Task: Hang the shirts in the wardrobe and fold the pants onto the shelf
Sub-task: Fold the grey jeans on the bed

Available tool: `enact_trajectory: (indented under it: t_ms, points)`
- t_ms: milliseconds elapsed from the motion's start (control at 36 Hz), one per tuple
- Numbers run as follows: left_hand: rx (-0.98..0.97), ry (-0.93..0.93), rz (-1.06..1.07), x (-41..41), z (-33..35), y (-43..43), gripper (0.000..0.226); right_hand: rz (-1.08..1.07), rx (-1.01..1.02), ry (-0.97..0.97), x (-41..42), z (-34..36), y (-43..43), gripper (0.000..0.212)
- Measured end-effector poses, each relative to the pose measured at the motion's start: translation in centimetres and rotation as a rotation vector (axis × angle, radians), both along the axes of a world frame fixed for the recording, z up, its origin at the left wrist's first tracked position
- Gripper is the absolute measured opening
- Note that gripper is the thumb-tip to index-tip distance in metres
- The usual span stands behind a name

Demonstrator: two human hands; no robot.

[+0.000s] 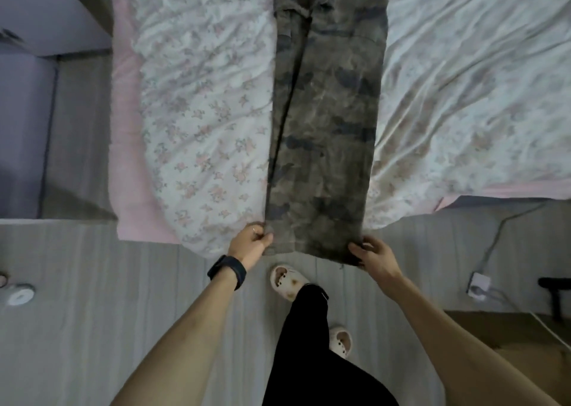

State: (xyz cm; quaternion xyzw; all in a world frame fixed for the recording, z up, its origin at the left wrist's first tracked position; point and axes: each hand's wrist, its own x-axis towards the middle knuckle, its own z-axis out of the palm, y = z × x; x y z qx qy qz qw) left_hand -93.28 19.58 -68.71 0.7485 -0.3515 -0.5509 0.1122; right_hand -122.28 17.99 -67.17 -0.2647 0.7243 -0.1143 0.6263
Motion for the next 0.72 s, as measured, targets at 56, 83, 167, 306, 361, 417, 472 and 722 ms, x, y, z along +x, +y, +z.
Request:
enact_trajectory:
  t_ms: [56,83,167,306,361,417,472,722]
  points:
    - [-0.030,0.038,0.094,0.1,0.7,1.3,0.019,0.026,-0.051,0.004,-0.9,0.6,1.5,0.006]
    - [-0.029,0.064,0.146,0.4,0.9,1.7,0.013,0.067,-0.086,0.041,-1.2,0.8,1.8,0.011]
    - [-0.069,0.107,0.223,0.1,2.0,3.2,0.010,0.180,-0.206,0.187,-2.2,2.4,2.4,0.025]
    - [-0.042,0.100,0.269,-2.1,3.8,3.2,0.017,0.159,-0.254,0.226,-2.6,3.5,2.9,0.031]
    - [-0.036,0.075,0.269,-2.6,3.8,3.0,0.013,0.094,-0.227,0.170,-2.8,3.3,3.0,0.028]
    - [-0.045,0.036,0.254,-2.5,3.9,3.1,0.021,0.068,-0.212,0.113,-2.8,3.2,3.2,0.019]
    - [-0.059,0.001,0.212,-2.3,4.0,3.5,0.026,0.088,-0.216,0.109,-2.9,2.9,3.6,0.015]
    - [-0.009,-0.335,-0.146,-5.0,5.6,4.8,0.049,0.392,-0.105,0.430,-0.5,4.1,4.2,0.027]
